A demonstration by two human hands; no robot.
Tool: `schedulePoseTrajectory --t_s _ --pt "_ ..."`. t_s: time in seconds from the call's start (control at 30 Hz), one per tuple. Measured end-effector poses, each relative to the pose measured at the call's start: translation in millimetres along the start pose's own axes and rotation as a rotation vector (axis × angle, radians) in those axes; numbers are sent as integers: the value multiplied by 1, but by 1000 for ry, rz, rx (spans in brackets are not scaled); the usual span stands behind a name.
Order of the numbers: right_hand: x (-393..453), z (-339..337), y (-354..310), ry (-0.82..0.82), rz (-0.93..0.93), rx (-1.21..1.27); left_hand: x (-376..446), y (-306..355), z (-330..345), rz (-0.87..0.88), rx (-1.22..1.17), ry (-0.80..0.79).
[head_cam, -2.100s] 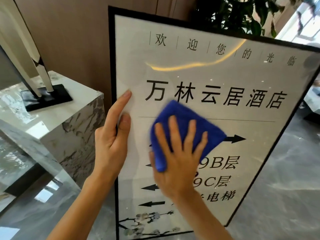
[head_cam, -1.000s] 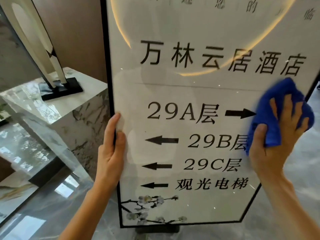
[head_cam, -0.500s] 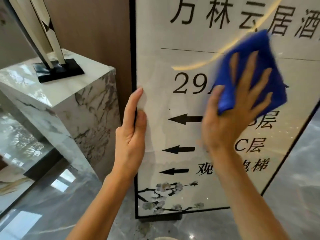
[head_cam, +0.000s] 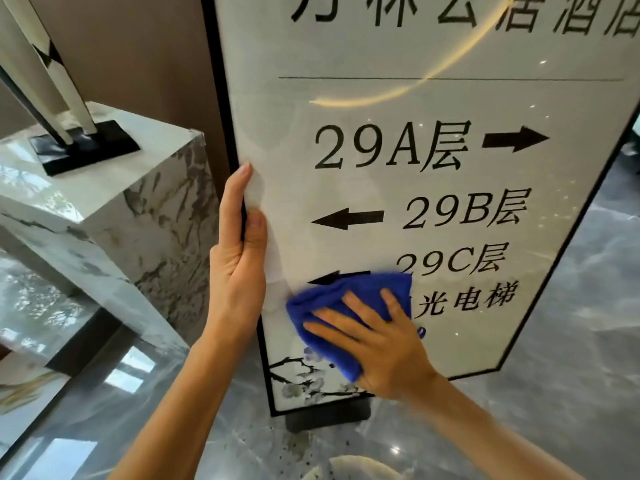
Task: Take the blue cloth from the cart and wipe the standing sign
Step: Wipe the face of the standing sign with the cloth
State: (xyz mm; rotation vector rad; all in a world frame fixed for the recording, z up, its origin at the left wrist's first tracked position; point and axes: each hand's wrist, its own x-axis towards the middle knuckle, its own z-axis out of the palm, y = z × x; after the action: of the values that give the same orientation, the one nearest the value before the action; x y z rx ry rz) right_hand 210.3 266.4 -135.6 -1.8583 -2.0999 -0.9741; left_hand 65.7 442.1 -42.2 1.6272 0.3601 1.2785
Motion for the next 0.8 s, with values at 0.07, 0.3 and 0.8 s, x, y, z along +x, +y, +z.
schedulePoseTrajectory --t_s 0.07,0.3,0.8 --pt "-1 -8 18 43 80 25 1 -2 0 25 1 -14" --pt "-22 -59 140 204 726 36 -1 -5 3 42 9 34" --pt "42 -26 65 544 968 285 -3 -4 6 97 43 93"
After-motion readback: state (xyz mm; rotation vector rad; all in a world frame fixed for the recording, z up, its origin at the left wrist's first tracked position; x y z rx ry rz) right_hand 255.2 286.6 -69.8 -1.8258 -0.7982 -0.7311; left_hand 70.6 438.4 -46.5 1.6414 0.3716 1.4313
